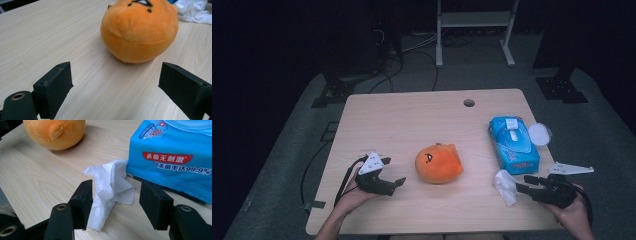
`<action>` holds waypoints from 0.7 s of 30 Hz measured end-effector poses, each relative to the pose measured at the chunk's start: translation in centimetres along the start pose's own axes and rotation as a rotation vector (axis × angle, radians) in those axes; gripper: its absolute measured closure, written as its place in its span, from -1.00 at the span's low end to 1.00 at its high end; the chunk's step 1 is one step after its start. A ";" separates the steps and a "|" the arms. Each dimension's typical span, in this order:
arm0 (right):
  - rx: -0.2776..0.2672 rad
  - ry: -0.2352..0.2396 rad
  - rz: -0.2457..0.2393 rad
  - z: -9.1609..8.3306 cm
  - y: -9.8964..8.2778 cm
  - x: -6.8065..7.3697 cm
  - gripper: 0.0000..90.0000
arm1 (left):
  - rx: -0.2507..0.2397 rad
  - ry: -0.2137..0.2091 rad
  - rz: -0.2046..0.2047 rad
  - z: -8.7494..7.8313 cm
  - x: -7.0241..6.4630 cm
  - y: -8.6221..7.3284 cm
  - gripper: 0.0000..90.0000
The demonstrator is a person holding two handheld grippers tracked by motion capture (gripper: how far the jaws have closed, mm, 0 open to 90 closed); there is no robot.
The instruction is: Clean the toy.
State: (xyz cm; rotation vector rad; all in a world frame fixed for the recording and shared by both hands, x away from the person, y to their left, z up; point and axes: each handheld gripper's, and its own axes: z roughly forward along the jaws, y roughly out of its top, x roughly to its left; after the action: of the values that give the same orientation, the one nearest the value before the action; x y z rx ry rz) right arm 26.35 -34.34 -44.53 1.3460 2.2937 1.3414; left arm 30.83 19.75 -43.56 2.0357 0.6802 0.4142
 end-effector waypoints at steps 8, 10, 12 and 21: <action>-0.013 -0.007 -0.002 -0.2 0.0 -0.1 -0.10 | 0.007 0.020 -0.027 -0.2 0.5 -1.2 -0.77; -0.015 -0.009 -0.001 -0.2 -0.1 -0.1 -0.12 | 0.003 0.022 -0.034 -0.3 0.6 -1.5 -0.77; -0.018 -0.011 -0.003 -0.2 -0.2 -0.1 -0.13 | 0.002 0.025 -0.044 -0.3 0.6 -1.7 -0.78; -0.072 -0.003 0.029 -0.2 -1.0 0.2 -0.21 | -0.009 0.099 -0.126 -0.3 0.8 -3.0 -0.78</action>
State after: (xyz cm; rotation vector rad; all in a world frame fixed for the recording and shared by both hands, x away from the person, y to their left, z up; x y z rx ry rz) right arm 25.53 -34.48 -45.09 1.3627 2.2097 1.4148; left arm 30.38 21.74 -45.95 1.9617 0.8609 0.4457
